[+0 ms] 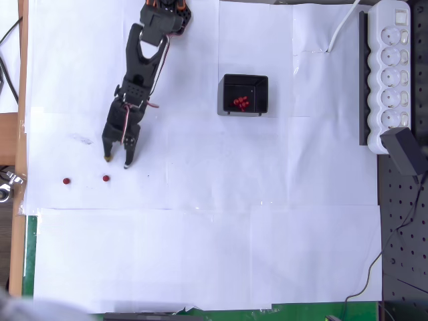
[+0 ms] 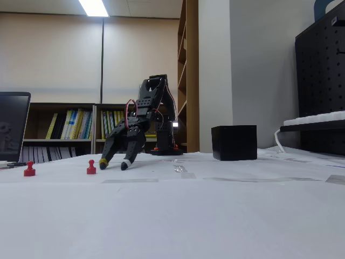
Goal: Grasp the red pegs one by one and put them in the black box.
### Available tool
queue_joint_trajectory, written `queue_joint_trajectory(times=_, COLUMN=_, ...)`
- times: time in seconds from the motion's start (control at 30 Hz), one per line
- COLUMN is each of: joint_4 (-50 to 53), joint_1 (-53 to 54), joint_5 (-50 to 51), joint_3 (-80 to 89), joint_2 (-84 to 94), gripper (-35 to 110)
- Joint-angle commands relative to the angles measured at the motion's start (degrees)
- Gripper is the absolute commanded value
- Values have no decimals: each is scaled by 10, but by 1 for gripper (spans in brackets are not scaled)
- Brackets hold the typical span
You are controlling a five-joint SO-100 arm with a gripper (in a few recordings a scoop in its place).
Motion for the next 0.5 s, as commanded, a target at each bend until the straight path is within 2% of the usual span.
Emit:
queue_joint_trajectory(times=0.0, joint_4=-21, joint_1=8, joint_5=-4, joint_3=38, joint_2=29, gripper=18)
queue_joint_trajectory(times=0.47, joint_4=-67, joint_1=12, joint_5=4, joint_3=96, joint_2=91, gripper=18)
